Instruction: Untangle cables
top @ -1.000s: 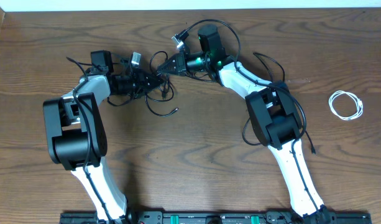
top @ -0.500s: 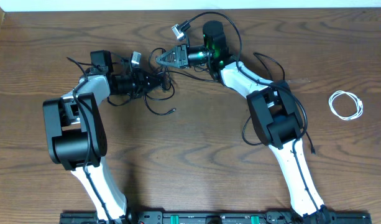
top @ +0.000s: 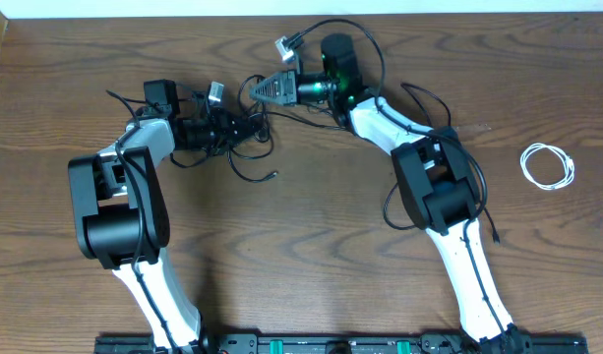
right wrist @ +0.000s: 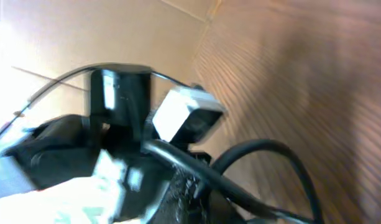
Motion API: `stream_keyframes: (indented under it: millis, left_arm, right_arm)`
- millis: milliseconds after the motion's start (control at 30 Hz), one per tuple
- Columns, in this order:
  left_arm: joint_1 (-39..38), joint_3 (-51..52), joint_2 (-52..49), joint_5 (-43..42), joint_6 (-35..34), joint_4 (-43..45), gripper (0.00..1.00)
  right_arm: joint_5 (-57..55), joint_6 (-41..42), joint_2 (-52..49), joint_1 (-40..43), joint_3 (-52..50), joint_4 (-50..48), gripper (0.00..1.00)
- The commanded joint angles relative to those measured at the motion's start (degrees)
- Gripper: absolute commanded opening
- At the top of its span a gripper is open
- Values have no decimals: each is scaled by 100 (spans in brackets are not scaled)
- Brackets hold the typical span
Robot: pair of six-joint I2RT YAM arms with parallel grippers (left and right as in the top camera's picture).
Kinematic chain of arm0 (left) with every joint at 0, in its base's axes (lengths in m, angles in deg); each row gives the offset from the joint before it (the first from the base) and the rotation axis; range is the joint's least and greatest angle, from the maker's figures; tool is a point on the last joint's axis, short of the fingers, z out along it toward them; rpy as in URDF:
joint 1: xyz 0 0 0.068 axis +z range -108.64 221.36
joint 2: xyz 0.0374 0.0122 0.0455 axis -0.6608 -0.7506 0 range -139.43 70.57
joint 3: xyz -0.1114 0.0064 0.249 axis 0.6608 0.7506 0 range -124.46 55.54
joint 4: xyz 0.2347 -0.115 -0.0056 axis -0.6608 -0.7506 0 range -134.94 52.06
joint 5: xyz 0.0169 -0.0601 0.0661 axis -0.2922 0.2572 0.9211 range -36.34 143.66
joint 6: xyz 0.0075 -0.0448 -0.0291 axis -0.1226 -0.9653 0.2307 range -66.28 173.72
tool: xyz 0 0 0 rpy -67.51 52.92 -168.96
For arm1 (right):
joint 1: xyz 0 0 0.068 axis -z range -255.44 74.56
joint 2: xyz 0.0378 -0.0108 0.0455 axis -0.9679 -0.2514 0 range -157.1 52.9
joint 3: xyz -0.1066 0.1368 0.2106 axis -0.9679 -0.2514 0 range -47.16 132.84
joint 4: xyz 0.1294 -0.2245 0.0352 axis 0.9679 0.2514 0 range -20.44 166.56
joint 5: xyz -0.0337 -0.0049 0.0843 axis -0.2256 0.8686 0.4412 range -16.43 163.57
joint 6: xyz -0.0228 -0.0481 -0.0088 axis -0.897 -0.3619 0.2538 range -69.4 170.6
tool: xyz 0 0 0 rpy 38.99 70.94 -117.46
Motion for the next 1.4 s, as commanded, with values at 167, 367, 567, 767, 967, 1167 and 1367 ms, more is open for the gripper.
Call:
stream_keyframes:
  millis: [167,367,567,767,967,1167,1367]
  left_arm:
    - [-24,26,-48,743,-11,-129,8]
    - [-24,26,-48,1412,-354,-264,8]
    - [-24,26,-48,1405,-354,-273,8]
    - [-22,26,-48,1368,-352,-282,37]
    - [20,26,-48,992,-350,-254,59]
    - [188,26,-48,680,-350,-216,61]
    - [284,26,-48,1078,-352,-293,41]
  right_arm:
    - [533,1700,149,413,28,-1480,1]
    - [1228,1792,149,494,28,-1506,1]
    - [2000,1790,149,579,28,-1506,1]
    - [2050,1768,149,614,26,-1506,1]
    - [2048,1716,149,651,26,-1502,1]
    - [2127,1703,149,835,26,-1408,1]
    - [2393,1661,142,1130,26,-1182,1]
